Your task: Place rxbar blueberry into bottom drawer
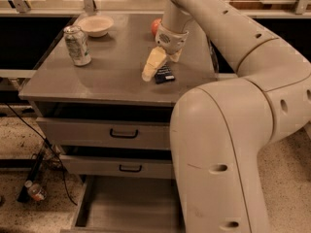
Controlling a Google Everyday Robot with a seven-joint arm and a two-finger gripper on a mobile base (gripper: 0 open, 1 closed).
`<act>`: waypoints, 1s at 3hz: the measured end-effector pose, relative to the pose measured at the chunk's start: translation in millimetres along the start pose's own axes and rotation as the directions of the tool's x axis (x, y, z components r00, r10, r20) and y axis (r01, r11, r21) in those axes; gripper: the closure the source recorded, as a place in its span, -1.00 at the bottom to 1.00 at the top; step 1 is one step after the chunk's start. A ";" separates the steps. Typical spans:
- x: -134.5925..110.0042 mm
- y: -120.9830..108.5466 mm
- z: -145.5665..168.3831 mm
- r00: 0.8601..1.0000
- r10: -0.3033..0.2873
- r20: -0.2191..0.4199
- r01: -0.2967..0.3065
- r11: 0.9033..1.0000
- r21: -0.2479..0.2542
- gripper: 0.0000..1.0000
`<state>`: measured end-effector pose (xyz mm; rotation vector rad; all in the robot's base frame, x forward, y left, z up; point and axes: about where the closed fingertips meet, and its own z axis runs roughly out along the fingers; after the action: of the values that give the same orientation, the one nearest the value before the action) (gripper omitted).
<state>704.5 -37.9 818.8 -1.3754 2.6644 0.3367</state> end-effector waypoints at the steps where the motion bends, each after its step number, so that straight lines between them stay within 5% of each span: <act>1: 0.0 0.0 0.0 1.000 0.000 0.000 0.000 1.000 0.000 -0.48; 3: 0.0 0.0 0.0 1.000 0.000 0.000 0.000 1.000 0.000 0.61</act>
Offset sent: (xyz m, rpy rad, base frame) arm 0.0000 0.0000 0.0000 0.0000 0.0000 0.0000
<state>704.6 -37.9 818.8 -1.3754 2.6643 0.3367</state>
